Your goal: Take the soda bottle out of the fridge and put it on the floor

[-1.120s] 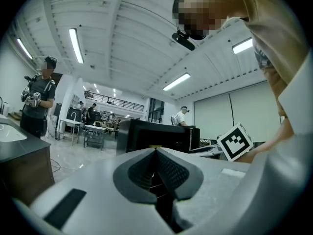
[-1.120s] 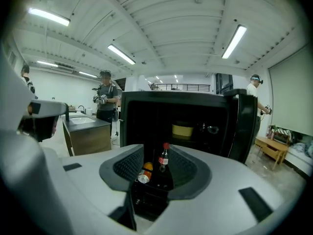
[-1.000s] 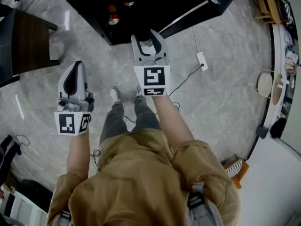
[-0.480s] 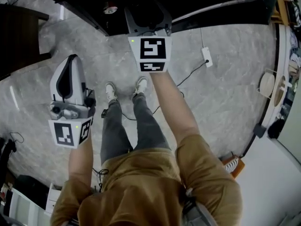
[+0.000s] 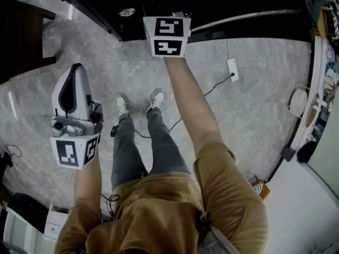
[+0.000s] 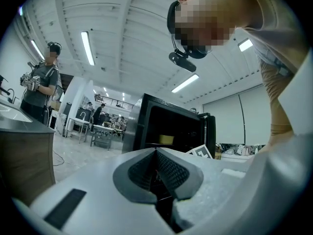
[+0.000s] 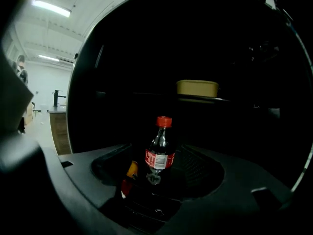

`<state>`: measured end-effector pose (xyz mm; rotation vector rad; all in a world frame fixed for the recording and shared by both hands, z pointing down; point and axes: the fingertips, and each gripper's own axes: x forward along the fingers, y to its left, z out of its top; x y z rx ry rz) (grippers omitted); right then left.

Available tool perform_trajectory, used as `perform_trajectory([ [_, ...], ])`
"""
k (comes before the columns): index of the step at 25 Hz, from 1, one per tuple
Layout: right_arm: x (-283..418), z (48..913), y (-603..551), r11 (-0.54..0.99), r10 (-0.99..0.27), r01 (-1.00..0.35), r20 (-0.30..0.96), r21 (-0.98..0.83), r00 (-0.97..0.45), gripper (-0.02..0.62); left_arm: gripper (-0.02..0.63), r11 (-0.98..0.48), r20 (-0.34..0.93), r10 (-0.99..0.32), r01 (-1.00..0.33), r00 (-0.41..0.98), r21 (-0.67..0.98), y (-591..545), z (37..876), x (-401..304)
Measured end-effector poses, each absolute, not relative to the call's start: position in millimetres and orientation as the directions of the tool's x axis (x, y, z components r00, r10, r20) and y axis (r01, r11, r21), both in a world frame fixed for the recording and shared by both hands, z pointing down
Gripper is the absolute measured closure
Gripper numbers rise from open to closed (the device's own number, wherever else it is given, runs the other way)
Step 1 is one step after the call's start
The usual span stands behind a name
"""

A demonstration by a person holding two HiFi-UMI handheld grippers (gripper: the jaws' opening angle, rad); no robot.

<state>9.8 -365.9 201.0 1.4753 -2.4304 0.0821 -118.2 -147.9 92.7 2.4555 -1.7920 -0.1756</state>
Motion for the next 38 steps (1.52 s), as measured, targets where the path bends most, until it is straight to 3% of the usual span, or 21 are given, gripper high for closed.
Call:
perform_trajectory([
  [20,-6.9,239.6,-426.4,0.440,-0.873,-0.891,0.283,0.110,-0.397,0.288,0.604,-0.271,0.063,-0.958,-0.953,0.281,0.137,-146.9,128.2,-149.8],
  [38,7.2,233.0,-400.2,0.443,-0.870,-0.891,0.287,0.101,-0.400,0.298,0.604,-0.308,0.074,-0.944,-0.939,0.322,0.152,-134.6,140.6,-147.1],
])
